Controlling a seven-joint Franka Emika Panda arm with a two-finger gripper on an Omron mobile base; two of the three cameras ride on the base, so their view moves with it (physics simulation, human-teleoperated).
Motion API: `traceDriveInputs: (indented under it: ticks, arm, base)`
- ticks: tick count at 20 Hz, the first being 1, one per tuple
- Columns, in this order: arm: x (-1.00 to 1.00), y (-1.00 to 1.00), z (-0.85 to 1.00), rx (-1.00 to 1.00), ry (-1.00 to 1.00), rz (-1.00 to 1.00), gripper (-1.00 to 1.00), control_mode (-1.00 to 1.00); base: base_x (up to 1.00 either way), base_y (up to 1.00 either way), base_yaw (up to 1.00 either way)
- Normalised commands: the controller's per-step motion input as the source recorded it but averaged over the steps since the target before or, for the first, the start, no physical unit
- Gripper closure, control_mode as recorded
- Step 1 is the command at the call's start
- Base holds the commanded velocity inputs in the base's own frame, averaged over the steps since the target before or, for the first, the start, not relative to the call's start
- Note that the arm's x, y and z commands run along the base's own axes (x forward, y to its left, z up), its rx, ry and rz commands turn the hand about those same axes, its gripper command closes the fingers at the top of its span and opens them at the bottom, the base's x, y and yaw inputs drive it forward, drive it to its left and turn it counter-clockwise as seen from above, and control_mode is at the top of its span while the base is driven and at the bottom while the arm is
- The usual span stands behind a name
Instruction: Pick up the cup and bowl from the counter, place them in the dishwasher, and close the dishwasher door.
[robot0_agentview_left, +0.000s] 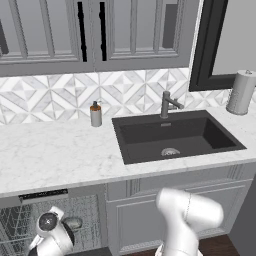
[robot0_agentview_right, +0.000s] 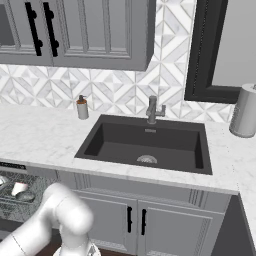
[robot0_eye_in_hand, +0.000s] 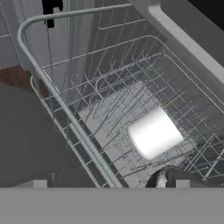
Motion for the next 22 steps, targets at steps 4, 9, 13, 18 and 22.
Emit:
traceDriveInputs:
  ticks: [4, 9, 13, 18, 22]
  arm:
    - [-0.82, -0.28, 0.8, 0.0, 0.28, -0.15, -1.0, -1.0]
    - [-1.0, -0.23, 0.14, -0.03, 0.09, -0.38, -1.0, -1.0]
    - [-1.0, -0.56, 0.14, 0.0, 0.06, -0.4, -1.0, -1.0]
    - [-1.0, -0.42, 0.11, 0.01, 0.0, -0.37, -1.0, -1.0]
    - [-1.0, -0.24, 0.35, 0.07, 0.0, -0.23, -1.0, -1.0]
  base:
    - [0.0, 0.0, 0.0]
    - [0.0, 0.0, 0.0]
    - [0.0, 0.0, 0.0]
    - [0.0, 0.0, 0.0]
    - [0.0, 0.0, 0.0]
